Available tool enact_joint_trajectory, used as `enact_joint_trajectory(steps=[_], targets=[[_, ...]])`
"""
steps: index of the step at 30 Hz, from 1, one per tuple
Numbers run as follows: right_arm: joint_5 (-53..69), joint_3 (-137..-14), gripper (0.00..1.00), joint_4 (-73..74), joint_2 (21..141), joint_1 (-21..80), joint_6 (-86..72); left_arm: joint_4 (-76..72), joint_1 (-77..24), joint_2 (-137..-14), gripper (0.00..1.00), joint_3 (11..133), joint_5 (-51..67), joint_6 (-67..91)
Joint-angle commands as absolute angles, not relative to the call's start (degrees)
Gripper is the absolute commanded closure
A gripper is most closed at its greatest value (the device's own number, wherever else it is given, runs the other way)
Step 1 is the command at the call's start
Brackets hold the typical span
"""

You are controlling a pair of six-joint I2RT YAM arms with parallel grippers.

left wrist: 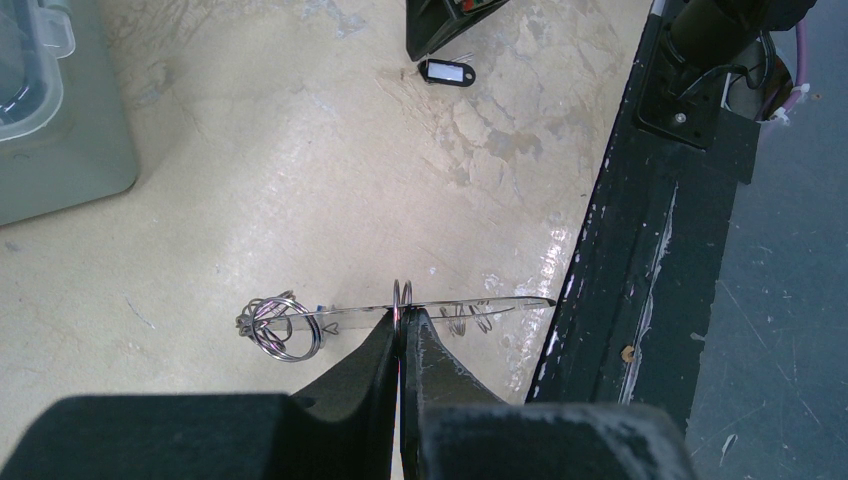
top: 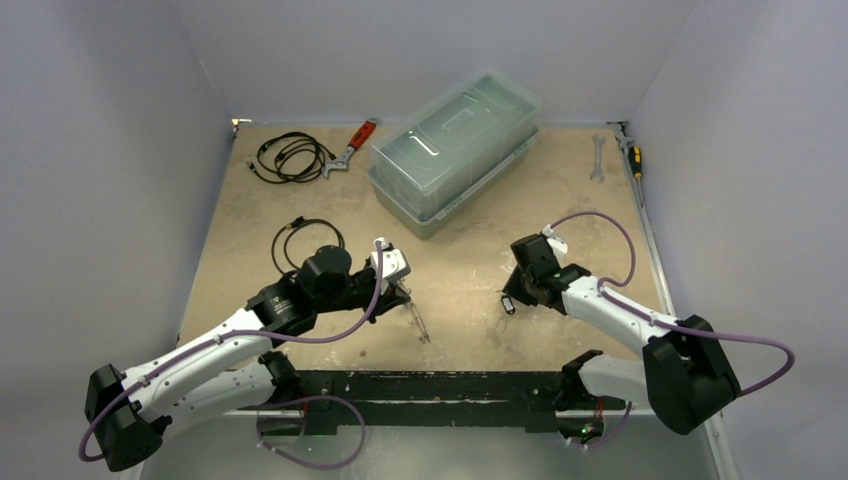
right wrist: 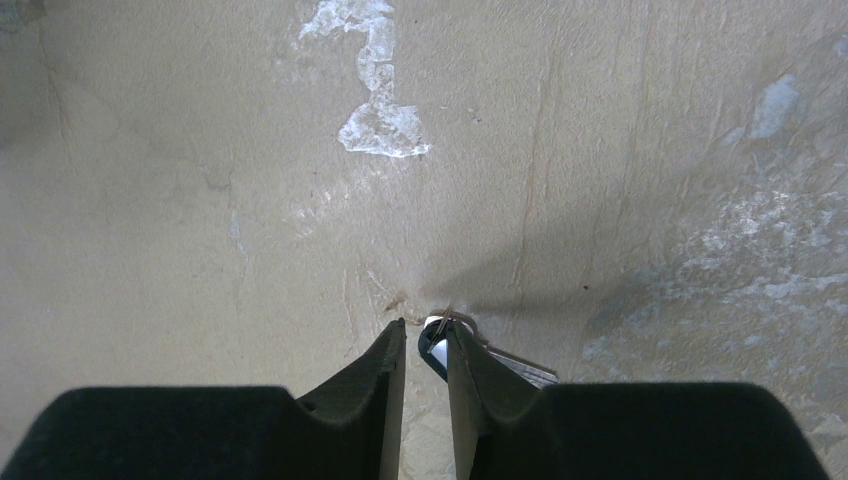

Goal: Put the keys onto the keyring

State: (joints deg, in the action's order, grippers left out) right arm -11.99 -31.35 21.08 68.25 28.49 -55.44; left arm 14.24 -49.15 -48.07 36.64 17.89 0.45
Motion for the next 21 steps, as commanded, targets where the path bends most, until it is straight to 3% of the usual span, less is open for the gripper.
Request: enact_joint_trajectory(steps=[1,21], targets=[[-12.0,-30.7,0.76,19.3,68.6,28.8,-55.4,10.8,-48.8,-48.1,1.00,36.4,19.2,1.2],[-11.7,-30.3,0.87,18.8,67.8,29.0,-54.6,10.7,-48.8,-48.3,1.00,36.4,19.2,1.4]])
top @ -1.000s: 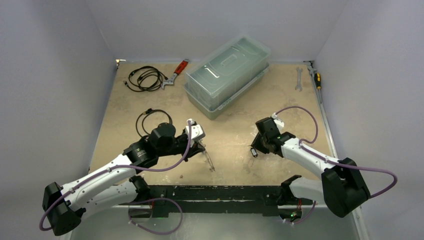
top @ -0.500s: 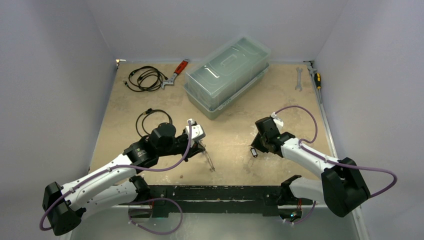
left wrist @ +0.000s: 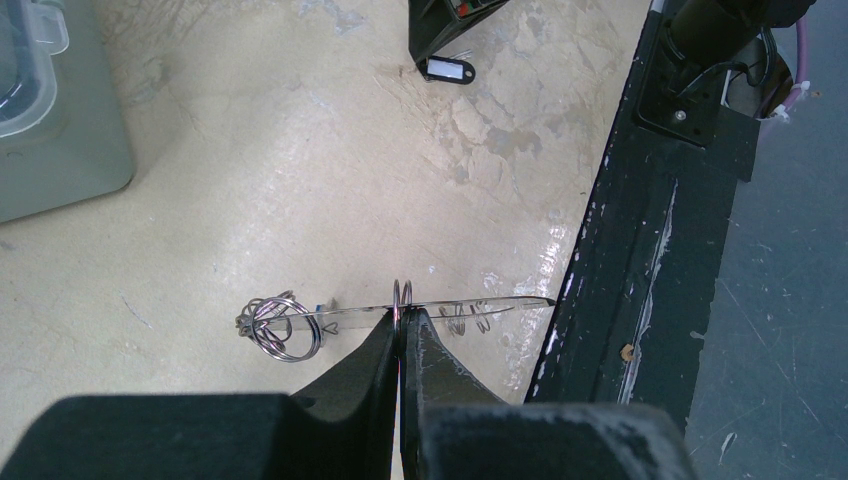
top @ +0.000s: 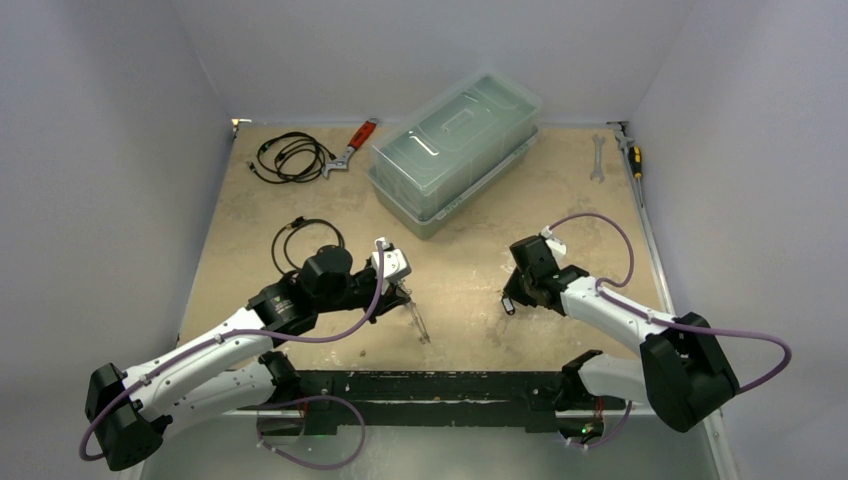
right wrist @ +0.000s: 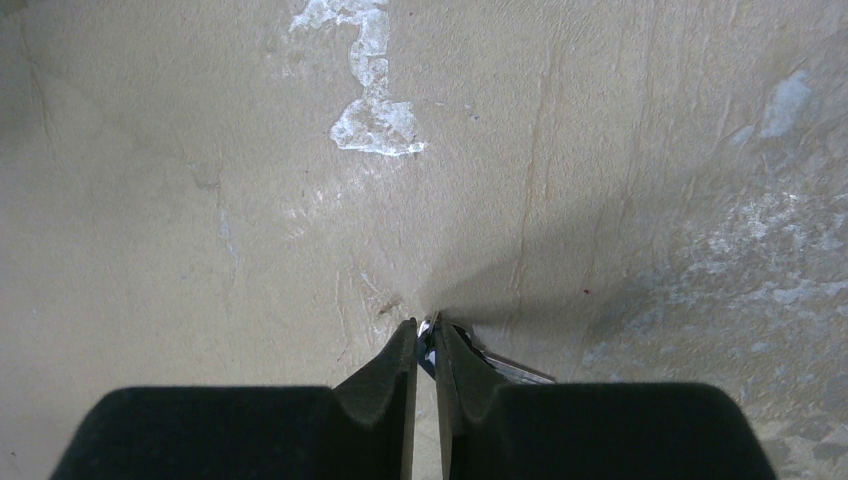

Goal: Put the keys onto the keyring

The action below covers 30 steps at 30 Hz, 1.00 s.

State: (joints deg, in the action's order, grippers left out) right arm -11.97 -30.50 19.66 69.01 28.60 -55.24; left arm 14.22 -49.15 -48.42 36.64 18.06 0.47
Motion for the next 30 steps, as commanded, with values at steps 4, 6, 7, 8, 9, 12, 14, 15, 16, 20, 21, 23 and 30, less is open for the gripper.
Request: enact_joint_trajectory(steps=[4,6,7,8,9,12,14,15,16,20,21,23,30], targets=[[-12.1,-30.5,0.92,19.1,66.9,29.0,-54.0,10.7,-48.8,-48.4,1.00,36.4,19.2,1.4],[-11.9,-30.4,0.96,19.0,66.8,29.0,-53.8,10.7,-48.8,-48.4,1.00,36.4,19.2,1.3],[-11.7,-30.3,1.00,18.8,66.8,29.0,-53.5,10.7,-48.8,-48.3,1.00,36.4,19.2,1.4],[-11.4,-30.3,1.00,18.5,66.9,29.0,-53.3,10.7,-48.8,-48.3,1.00,36.4,19.2,1.4],[-11.0,-30.1,1.00,18.1,66.9,29.0,-52.8,10.8,-48.8,-48.3,1.00,36.4,19.2,1.4],[-10.5,-29.7,1.00,17.4,66.8,29.0,-52.5,10.7,-48.9,-48.3,1.00,36.4,19.2,1.4],[-10.1,-29.6,1.00,17.1,66.6,29.0,-51.8,10.7,-48.8,-48.3,1.00,36.3,19.2,1.4],[-9.2,-29.5,1.00,16.4,66.4,29.0,-50.9,10.8,-48.9,-48.3,1.00,36.4,19.2,1.4],[-7.9,-29.3,1.00,15.4,66.0,29.0,-49.5,10.7,-48.8,-48.3,1.00,36.3,19.2,1.4],[-1.1,-28.5,1.00,10.5,63.4,29.1,-43.0,10.7,-48.8,-48.3,1.00,36.4,19.2,1.4],[0.5,-28.4,1.00,9.4,62.4,29.1,-41.4,10.7,-48.8,-48.3,1.00,36.4,19.2,1.4],[4.8,-27.5,1.00,6.7,59.7,29.1,-38.3,10.7,-48.8,-48.2,1.00,36.3,19.2,1.4],[14.3,-26.6,1.00,2.1,50.1,29.3,-30.8,10.7,-48.8,-48.1,1.00,36.3,19.5,1.2]])
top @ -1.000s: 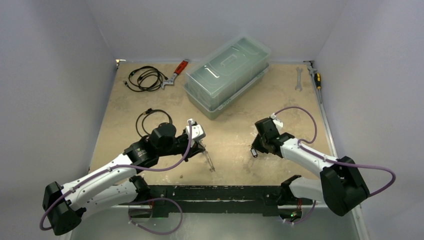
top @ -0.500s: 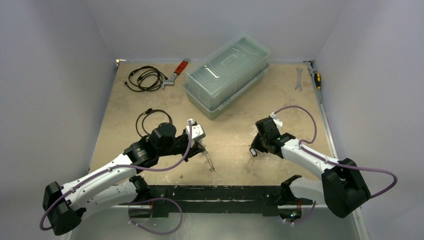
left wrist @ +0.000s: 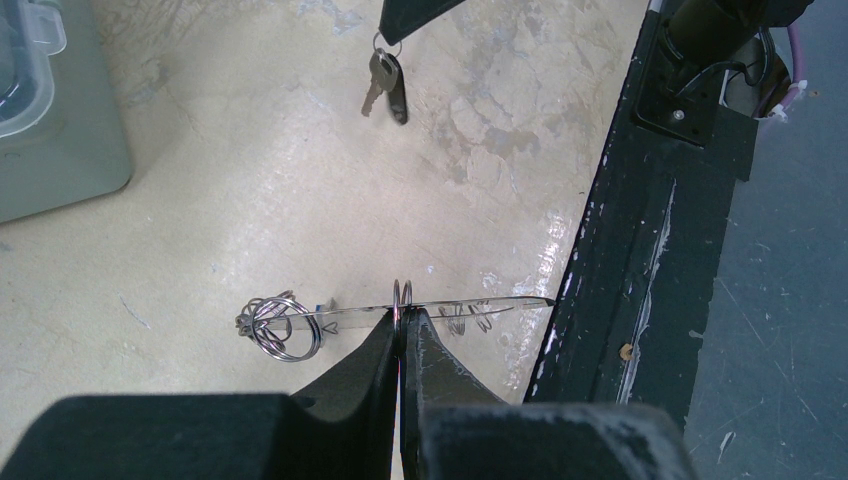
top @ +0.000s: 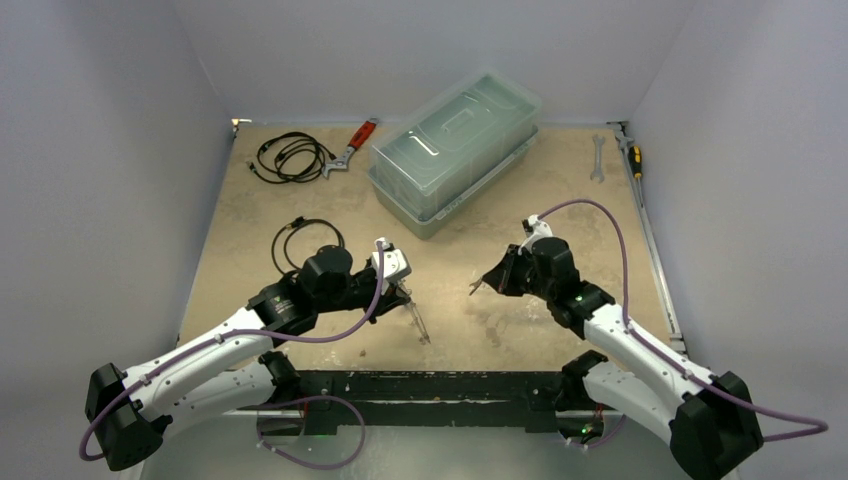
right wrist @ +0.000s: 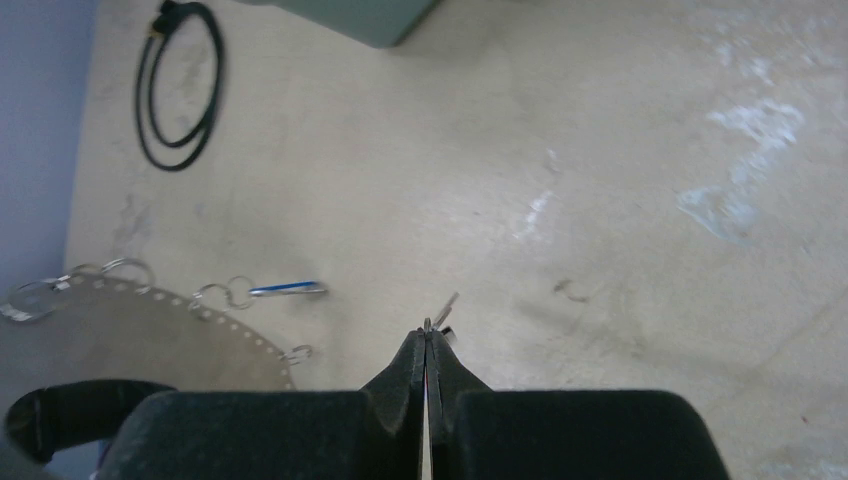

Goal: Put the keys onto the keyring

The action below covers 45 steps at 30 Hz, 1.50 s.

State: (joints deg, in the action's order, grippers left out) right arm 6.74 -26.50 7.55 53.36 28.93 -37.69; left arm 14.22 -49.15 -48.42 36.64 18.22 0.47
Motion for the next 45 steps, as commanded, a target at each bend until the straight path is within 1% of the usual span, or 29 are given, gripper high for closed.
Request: enact_joint_trajectory(steps=[1,8,17,20,23,25,34,45], targets=[[15.2,-26.9,1.00,2.1,49.6,29.3,-29.6,10.7,-48.8,-48.1,1.00,36.3,19.5,1.2],[20.9,-27.2,1.00,-2.5,46.9,29.8,-27.9,10.8,-48.8,-48.4,1.00,36.3,19.5,1.2],[24.6,-28.2,1.00,-8.6,44.3,32.2,-26.4,10.8,-48.7,-48.6,1.00,36.4,19.5,1.1],[24.4,-28.6,1.00,-10.3,43.6,35.1,-25.3,10.8,-48.7,-48.8,1.00,36.4,19.6,1.1],[21.1,-29.8,1.00,-10.3,43.3,40.3,-22.8,10.8,-48.7,-48.9,1.00,36.4,19.7,1.0],[20.8,-30.1,1.00,-10.6,43.7,41.6,-22.5,10.8,-48.7,-48.9,1.00,36.3,19.7,1.0],[24.6,-28.9,1.00,-14.3,43.6,41.9,-24.0,10.7,-48.7,-49.0,1.00,36.3,19.9,1.0],[25.5,-27.2,1.00,-16.3,41.6,42.0,-24.0,10.7,-48.7,-49.3,1.00,36.3,19.7,0.8]])
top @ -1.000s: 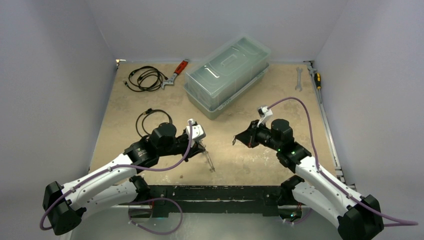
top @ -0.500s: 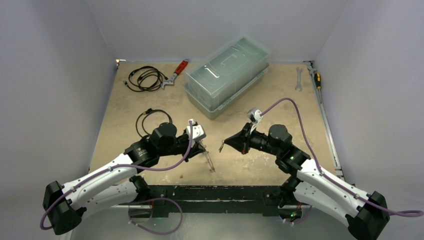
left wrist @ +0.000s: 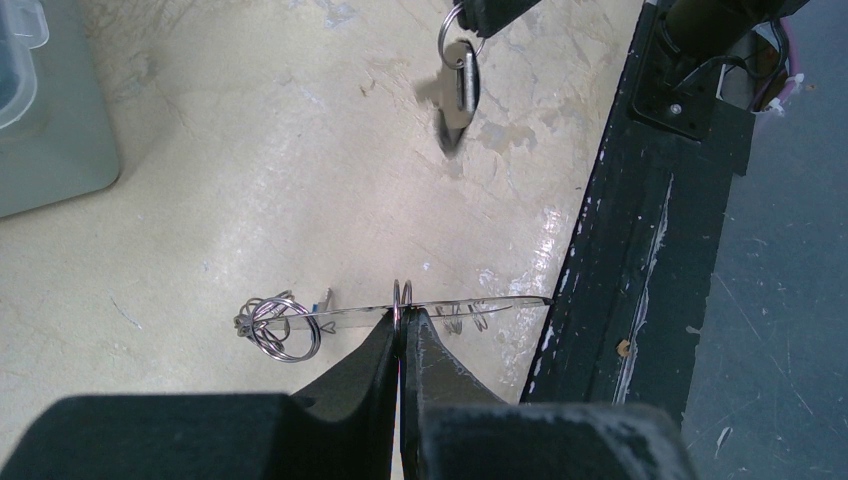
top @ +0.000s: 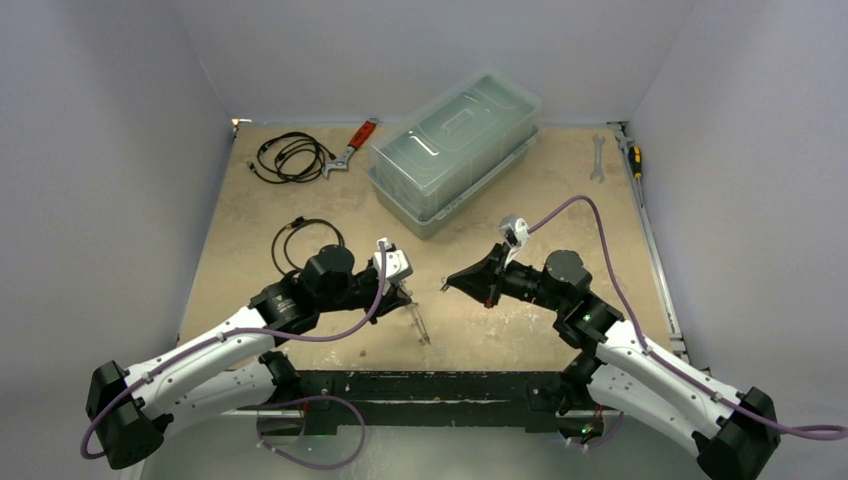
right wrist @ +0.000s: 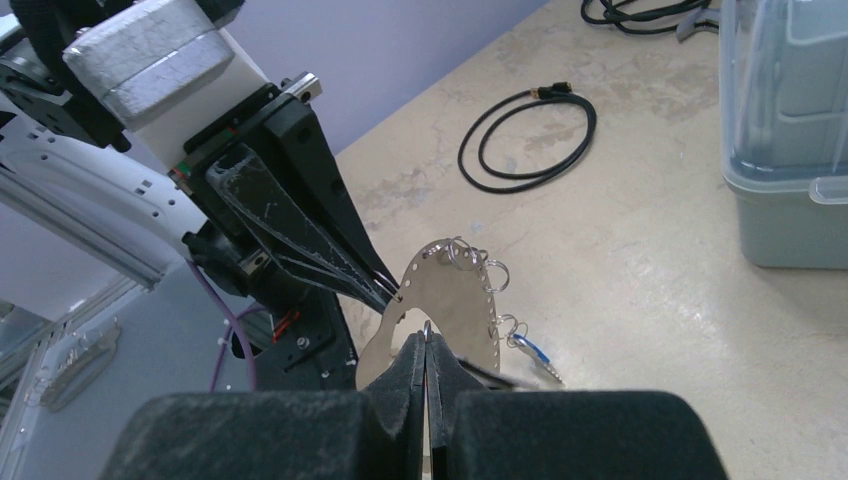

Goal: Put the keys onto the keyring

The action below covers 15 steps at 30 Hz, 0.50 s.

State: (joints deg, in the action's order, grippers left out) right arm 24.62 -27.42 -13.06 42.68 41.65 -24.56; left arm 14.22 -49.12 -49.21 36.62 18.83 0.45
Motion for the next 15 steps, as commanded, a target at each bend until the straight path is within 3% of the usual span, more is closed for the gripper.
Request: enact_joint_trajectory(steps=[1,15], targets=[[25.4,-27.0,1.00,-16.4,41.5,42.0,-24.0,10.8,-48.8,-49.3,1.00,36.3,19.5,0.7],[28.8,-22.6,1.00,-24.4,39.0,42.5,-25.6,10.5,-48.7,-50.7,1.00,36.4,19.4,0.3]])
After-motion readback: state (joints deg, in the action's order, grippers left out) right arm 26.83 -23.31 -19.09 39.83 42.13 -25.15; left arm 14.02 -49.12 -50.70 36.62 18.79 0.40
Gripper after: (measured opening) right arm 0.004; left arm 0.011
